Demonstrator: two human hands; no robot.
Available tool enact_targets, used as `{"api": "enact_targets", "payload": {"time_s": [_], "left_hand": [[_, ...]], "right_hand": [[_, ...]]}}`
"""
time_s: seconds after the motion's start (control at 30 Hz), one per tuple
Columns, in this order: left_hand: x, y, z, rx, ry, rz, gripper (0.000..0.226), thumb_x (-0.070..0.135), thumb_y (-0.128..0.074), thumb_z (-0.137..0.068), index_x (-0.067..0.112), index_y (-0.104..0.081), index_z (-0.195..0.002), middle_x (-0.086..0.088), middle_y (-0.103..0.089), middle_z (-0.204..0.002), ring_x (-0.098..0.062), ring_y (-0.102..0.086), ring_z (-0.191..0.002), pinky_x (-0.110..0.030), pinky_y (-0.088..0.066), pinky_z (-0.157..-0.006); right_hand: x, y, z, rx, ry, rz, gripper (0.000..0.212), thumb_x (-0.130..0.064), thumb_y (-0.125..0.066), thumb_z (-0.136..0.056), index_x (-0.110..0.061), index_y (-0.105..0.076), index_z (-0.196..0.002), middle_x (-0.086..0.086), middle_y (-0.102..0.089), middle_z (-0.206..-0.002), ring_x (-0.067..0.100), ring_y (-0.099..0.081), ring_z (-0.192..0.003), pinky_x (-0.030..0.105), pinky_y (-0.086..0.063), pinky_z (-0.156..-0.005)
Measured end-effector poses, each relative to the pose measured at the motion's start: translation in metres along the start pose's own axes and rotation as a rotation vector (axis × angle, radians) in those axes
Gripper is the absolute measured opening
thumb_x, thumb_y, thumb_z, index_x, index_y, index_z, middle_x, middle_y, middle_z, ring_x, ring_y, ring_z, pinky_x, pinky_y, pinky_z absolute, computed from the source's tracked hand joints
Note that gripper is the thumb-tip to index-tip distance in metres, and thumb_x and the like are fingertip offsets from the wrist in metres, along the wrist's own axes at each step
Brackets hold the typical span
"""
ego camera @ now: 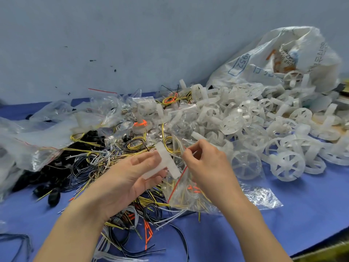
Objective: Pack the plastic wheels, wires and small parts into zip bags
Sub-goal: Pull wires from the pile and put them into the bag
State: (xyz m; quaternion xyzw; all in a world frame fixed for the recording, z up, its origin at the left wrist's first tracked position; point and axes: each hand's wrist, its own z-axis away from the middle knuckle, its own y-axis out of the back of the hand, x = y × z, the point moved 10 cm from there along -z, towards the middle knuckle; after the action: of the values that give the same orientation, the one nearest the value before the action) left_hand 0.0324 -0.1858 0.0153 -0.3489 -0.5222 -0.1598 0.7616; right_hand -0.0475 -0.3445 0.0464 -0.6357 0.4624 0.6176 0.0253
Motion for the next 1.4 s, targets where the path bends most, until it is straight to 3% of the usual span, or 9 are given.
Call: {"api": "enact_targets", "payload": {"time_s": [0.27,0.4,0.5,0.6,0.8,1.0,1.1,1.23,1.4], "left_hand": [[0.015,-0.022,0.006,-0.147,-0.148,-0.254,0.047,0.02,-0.069,-0.077,0.016,-0.066,-0.124,-0.025,-0.066,-0.117,-0.031,-0.065,-0.104,-0.041,-0.054,-0.091],[0.012,-0.013,0.0,0.012,-0.152,-0.482,0.025,0.016,-0.067,-0.086,0.01,-0.069,-0.11,-0.02,-0.072,-0.099,-0.025,-0.069,-0.084,-0.031,-0.055,-0.074],[0.012,-0.012,-0.002,0.098,-0.177,-0.612,0.013,0.009,-0.062,-0.093,0.011,-0.071,-0.102,-0.017,-0.074,-0.094,-0.027,-0.072,-0.087,-0.028,-0.058,-0.079],[0.007,-0.027,-0.002,-0.013,-0.147,-0.676,0.023,0.007,-0.057,-0.097,0.019,-0.069,-0.111,-0.008,-0.075,-0.102,-0.017,-0.073,-0.092,-0.022,-0.055,-0.088],[0.0,-0.048,-0.006,-0.171,-0.093,-0.612,0.021,0.006,-0.053,-0.098,0.007,-0.068,-0.113,-0.023,-0.07,-0.106,-0.016,-0.07,-0.093,-0.019,-0.054,-0.08],[0.004,-0.063,-0.012,-0.137,-0.142,-0.69,0.022,0.006,-0.052,-0.095,0.004,-0.066,-0.079,0.006,-0.059,-0.056,0.001,-0.055,-0.05,-0.011,-0.044,-0.05],[0.001,-0.079,-0.016,-0.159,-0.195,-0.67,0.02,-0.003,-0.054,-0.086,0.01,-0.06,-0.1,0.014,-0.056,-0.06,0.001,-0.048,-0.056,-0.014,-0.043,-0.054],[-0.019,-0.09,-0.017,-0.237,-0.08,-0.45,0.035,-0.008,-0.029,-0.1,0.012,-0.045,-0.077,0.007,-0.053,-0.041,0.004,-0.049,-0.038,-0.01,-0.038,-0.038],[-0.03,-0.089,-0.02,-0.274,0.037,-0.334,0.021,0.007,-0.048,-0.094,0.015,-0.052,-0.076,0.008,-0.058,-0.048,-0.001,-0.055,-0.042,-0.013,-0.042,-0.04]], "right_hand": [[-0.008,0.001,0.003,-0.04,-0.004,-0.092,0.015,-0.038,-0.058,-0.088,-0.027,-0.059,-0.078,-0.008,-0.064,-0.068,0.014,-0.065,-0.061,0.041,-0.056,-0.065],[-0.01,0.002,0.003,-0.047,-0.011,-0.111,0.015,-0.038,-0.059,-0.087,-0.027,-0.061,-0.077,-0.01,-0.065,-0.069,0.013,-0.066,-0.061,0.041,-0.057,-0.067],[-0.014,0.003,0.005,-0.044,0.004,-0.098,0.015,-0.039,-0.058,-0.086,-0.028,-0.06,-0.077,-0.013,-0.065,-0.07,0.013,-0.066,-0.06,0.04,-0.056,-0.066],[-0.019,0.008,0.007,0.008,0.035,-0.043,0.016,-0.04,-0.057,-0.087,-0.028,-0.057,-0.076,-0.009,-0.062,-0.065,0.014,-0.063,-0.062,0.039,-0.053,-0.062],[-0.038,0.016,0.014,0.053,0.123,0.13,0.019,-0.044,-0.051,-0.089,-0.027,-0.055,-0.082,-0.005,-0.063,-0.072,0.02,-0.061,-0.074,0.04,-0.051,-0.068],[-0.053,0.01,0.021,0.008,0.138,0.142,0.017,-0.042,-0.052,-0.088,-0.026,-0.054,-0.084,-0.002,-0.064,-0.079,0.024,-0.061,-0.08,0.042,-0.051,-0.07],[-0.058,0.004,0.024,-0.003,0.14,0.16,0.016,-0.04,-0.053,-0.089,-0.025,-0.054,-0.085,-0.001,-0.063,-0.079,0.025,-0.059,-0.082,0.039,-0.05,-0.071],[-0.058,0.005,0.024,-0.006,0.109,0.177,0.018,-0.041,-0.052,-0.09,-0.023,-0.056,-0.089,0.0,-0.062,-0.082,0.026,-0.059,-0.083,0.039,-0.05,-0.072],[-0.055,0.004,0.024,-0.036,0.104,0.198,0.018,-0.042,-0.051,-0.09,-0.024,-0.056,-0.09,0.0,-0.063,-0.084,0.026,-0.059,-0.085,0.041,-0.051,-0.073]]}}
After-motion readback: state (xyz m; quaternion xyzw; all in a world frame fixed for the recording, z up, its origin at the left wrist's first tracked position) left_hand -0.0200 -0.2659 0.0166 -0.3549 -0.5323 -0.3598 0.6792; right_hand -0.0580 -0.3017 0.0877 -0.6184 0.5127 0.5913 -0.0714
